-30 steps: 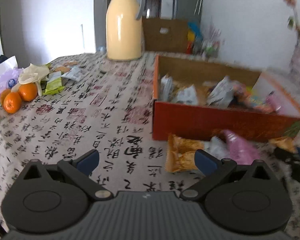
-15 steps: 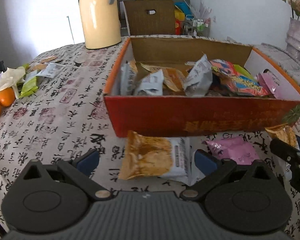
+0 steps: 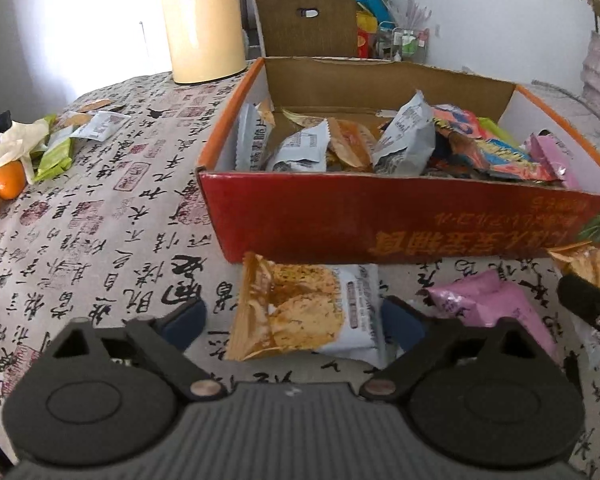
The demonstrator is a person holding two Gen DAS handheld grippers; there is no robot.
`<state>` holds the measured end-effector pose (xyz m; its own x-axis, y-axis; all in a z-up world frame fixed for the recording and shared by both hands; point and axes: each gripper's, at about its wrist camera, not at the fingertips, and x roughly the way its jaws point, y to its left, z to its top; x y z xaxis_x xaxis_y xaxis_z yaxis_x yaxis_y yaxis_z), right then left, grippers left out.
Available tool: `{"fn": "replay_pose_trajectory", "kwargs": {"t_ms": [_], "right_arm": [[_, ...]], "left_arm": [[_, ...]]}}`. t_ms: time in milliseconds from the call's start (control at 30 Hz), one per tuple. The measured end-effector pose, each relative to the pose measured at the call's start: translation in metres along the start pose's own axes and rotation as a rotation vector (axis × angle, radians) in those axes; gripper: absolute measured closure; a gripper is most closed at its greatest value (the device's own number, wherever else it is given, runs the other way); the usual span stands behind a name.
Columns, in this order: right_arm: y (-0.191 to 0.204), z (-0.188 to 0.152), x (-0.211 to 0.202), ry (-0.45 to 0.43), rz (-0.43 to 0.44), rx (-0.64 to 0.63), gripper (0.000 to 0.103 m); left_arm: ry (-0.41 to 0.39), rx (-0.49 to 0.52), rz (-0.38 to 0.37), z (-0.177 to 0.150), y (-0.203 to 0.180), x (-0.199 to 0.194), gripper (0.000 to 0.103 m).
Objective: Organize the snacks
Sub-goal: 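Grasp a golden cracker packet with the left tool while the right tool holds its packet, then carry both cracker packets over the box and lower them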
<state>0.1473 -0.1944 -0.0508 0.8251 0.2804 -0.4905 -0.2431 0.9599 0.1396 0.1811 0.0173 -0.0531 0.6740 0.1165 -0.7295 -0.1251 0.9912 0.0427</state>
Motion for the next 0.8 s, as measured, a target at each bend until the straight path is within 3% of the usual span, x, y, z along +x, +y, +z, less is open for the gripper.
{"fn": "replay_pose_trajectory", "kwargs": {"t_ms": [67, 100, 367, 800], "right_arm": [[0.0, 0.0, 0.0, 0.0, 0.0, 0.0, 0.059], [0.0, 0.0, 0.0, 0.001, 0.0, 0.0, 0.059], [0.001, 0.0, -0.001, -0.004, 0.003, -0.005, 0.059], [0.004, 0.0, -0.004, -0.023, 0.001, -0.016, 0.059]], "left_arm": [[-0.008, -0.003, -0.018, -0.001, 0.0, -0.004, 0.033], [-0.008, -0.003, -0.024, -0.002, 0.0, -0.005, 0.035], [-0.031, -0.022, -0.021, -0.009, 0.009, -0.015, 0.041], [-0.115, -0.033, -0.021, -0.015, 0.021, -0.044, 0.041]]}}
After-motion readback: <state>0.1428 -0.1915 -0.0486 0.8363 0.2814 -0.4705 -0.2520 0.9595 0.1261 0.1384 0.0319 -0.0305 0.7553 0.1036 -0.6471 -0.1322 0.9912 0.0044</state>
